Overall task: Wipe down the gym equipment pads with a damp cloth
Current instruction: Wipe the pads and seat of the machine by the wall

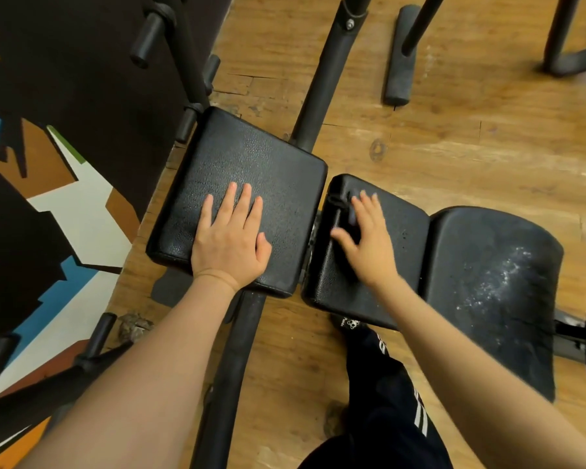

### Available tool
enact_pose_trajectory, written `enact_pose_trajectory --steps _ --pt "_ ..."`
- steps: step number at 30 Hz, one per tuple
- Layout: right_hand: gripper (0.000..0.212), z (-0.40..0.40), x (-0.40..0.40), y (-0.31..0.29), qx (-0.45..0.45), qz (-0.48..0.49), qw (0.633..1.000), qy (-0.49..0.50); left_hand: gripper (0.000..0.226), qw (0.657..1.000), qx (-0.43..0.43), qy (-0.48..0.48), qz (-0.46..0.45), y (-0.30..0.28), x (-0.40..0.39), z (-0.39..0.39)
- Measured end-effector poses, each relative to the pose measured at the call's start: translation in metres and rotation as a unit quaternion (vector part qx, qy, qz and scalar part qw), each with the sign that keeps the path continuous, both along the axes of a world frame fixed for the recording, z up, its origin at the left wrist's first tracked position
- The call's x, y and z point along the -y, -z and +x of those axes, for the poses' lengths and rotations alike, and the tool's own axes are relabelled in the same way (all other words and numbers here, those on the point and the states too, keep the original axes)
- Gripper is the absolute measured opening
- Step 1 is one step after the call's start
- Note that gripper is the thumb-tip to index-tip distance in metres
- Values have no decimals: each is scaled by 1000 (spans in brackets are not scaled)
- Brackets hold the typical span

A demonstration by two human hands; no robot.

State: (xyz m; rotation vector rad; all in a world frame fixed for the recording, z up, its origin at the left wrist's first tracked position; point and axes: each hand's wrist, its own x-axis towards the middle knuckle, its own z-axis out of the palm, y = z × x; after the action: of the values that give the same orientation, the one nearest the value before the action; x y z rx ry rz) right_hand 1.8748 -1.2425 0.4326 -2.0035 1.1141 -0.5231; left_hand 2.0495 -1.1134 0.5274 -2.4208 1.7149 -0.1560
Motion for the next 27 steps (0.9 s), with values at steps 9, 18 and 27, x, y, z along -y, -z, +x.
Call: enact_pose_trajectory --steps 9,18,27 --pt "47 -19 -29 8 -11 -47 998 -37 59 1000 4 4 0 -1 1 0" --pt "47 4 10 12 -15 -20 996 89 59 1000 6 10 1 1 -1 1" --pt "49 -43 -93 18 -11 -26 999 35 61 1000 11 11 19 0 0 -1"
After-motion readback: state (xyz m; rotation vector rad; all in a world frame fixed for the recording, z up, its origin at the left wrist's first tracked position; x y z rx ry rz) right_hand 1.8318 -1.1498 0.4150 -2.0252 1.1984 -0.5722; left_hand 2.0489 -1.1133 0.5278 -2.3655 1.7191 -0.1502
